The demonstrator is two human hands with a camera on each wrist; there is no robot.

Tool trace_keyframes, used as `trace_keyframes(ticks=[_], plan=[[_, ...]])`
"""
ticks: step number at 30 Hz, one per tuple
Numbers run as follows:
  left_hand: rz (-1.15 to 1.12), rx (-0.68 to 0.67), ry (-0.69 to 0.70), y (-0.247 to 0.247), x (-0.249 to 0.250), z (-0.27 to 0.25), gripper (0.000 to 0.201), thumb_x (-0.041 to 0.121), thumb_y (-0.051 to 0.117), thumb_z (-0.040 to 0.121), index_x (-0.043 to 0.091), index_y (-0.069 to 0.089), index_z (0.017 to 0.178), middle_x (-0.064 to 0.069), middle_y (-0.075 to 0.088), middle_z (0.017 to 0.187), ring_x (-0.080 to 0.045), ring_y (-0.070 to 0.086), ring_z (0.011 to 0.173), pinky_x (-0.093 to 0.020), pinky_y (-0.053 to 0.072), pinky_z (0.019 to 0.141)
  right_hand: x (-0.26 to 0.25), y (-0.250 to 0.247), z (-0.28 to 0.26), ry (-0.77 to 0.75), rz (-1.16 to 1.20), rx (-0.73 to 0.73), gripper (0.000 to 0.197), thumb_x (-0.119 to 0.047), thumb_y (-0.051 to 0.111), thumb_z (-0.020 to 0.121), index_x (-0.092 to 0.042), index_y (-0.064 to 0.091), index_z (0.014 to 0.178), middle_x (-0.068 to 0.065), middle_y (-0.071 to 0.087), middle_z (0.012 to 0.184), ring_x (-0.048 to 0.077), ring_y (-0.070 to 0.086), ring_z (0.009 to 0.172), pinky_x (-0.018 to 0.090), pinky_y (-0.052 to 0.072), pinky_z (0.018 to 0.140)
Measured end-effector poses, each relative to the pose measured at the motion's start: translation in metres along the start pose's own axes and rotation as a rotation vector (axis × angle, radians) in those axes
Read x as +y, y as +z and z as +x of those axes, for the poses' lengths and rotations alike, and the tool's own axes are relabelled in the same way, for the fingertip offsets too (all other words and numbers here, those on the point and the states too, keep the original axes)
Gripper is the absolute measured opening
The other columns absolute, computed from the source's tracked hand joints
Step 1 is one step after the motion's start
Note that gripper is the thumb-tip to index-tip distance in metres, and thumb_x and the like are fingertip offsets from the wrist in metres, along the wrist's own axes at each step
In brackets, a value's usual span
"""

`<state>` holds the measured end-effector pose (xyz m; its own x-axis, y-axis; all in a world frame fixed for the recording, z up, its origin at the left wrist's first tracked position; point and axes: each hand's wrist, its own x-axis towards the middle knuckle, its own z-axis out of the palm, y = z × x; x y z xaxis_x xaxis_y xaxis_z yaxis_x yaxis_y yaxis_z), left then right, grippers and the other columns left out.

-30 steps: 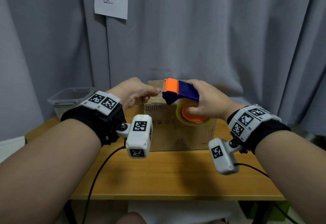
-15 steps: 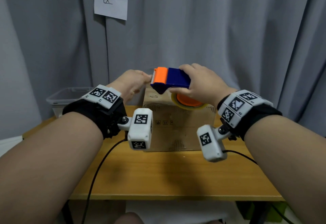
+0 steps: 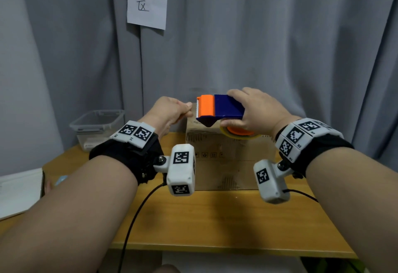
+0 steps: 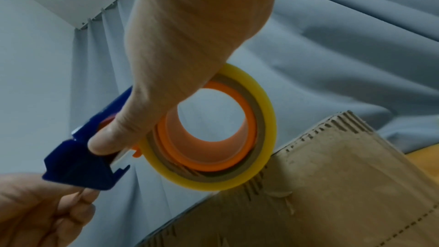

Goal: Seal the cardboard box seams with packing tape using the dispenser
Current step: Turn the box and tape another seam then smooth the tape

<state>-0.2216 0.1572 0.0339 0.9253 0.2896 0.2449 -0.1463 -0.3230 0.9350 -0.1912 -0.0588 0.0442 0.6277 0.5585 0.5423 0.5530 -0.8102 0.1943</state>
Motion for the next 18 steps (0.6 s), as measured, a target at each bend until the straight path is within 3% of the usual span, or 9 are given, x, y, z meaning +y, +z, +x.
trace_keyframes(ticks=[2,4,6,8,10,13,15,18], plan=[[0.003,0.024,0.001,-0.005,-0.006,0.002,0.018,0.021,0.061,0.09,0.005,0.068,0.084,0.003,0.063,0.067,-0.003,0.054,0.061,-0.019,0.047,0.066,0.005,0.001,-0.001,-0.001,-0.008,0.0,0.079,-0.077,0.046,0.072,-0.023,0.042,0.129,0.003,0.056,0.105,0.022,0.054,0.094,0.029,0.042,0.075],[0.013,0.032,0.014,-0.007,-0.008,0.002,0.022,0.021,0.061,0.09,0.01,0.066,0.072,0.0,0.066,0.077,-0.011,0.061,0.088,-0.031,0.046,0.09,0.009,0.0,0.0,-0.002,-0.026,-0.004,0.079,-0.08,0.041,0.07,-0.024,0.042,0.127,0.003,0.056,0.104,0.021,0.054,0.093,0.028,0.043,0.073],[0.019,0.072,0.025,-0.005,-0.007,0.003,0.026,0.022,0.059,0.092,0.012,0.063,0.067,-0.007,0.068,0.094,-0.022,0.057,0.112,-0.038,0.041,0.102,0.009,-0.001,0.003,0.008,-0.022,-0.009,0.083,-0.084,0.034,0.067,-0.025,0.042,0.125,0.002,0.056,0.102,0.021,0.054,0.092,0.03,0.044,0.072],[0.047,0.129,0.059,-0.002,-0.005,0.003,0.029,0.023,0.055,0.094,0.014,0.06,0.066,-0.006,0.065,0.095,-0.021,0.056,0.109,-0.031,0.04,0.094,0.005,-0.004,0.007,0.013,0.0,0.0,0.089,-0.088,0.027,0.063,-0.027,0.041,0.127,0.002,0.056,0.102,0.021,0.054,0.092,0.031,0.045,0.072],[0.06,0.166,0.097,0.001,-0.004,0.004,0.031,0.022,0.051,0.096,0.015,0.056,0.065,0.001,0.06,0.082,-0.016,0.054,0.095,-0.027,0.036,0.083,0.002,-0.008,0.008,0.009,-0.019,-0.013,0.093,-0.087,0.021,0.064,-0.031,0.035,0.137,0.003,0.055,0.105,0.022,0.053,0.095,0.032,0.045,0.073],[0.087,0.175,0.161,0.004,-0.003,0.005,0.027,0.022,0.05,0.096,0.012,0.058,0.072,0.008,0.056,0.072,-0.006,0.05,0.079,-0.026,0.036,0.081,0.0,-0.011,0.006,-0.003,-0.126,-0.051,0.09,-0.084,0.02,0.069,-0.034,0.026,0.144,0.006,0.054,0.11,0.024,0.053,0.098,0.033,0.045,0.073],[0.103,0.168,0.188,0.006,0.002,0.005,0.025,0.022,0.051,0.096,0.011,0.06,0.075,0.011,0.055,0.073,-0.006,0.05,0.082,-0.025,0.035,0.082,0.002,-0.009,0.004,0.004,-0.148,-0.064,0.084,-0.081,0.029,0.074,-0.031,0.028,0.142,0.006,0.055,0.111,0.024,0.053,0.098,0.032,0.044,0.072],[0.083,0.158,0.194,0.005,0.008,0.006,0.028,0.021,0.052,0.095,0.015,0.057,0.068,0.009,0.056,0.077,-0.009,0.052,0.094,-0.027,0.035,0.084,0.004,-0.006,0.0,0.011,-0.043,-0.067,0.077,-0.075,0.04,0.079,-0.027,0.032,0.139,0.006,0.055,0.112,0.021,0.052,0.097,0.028,0.04,0.074]])
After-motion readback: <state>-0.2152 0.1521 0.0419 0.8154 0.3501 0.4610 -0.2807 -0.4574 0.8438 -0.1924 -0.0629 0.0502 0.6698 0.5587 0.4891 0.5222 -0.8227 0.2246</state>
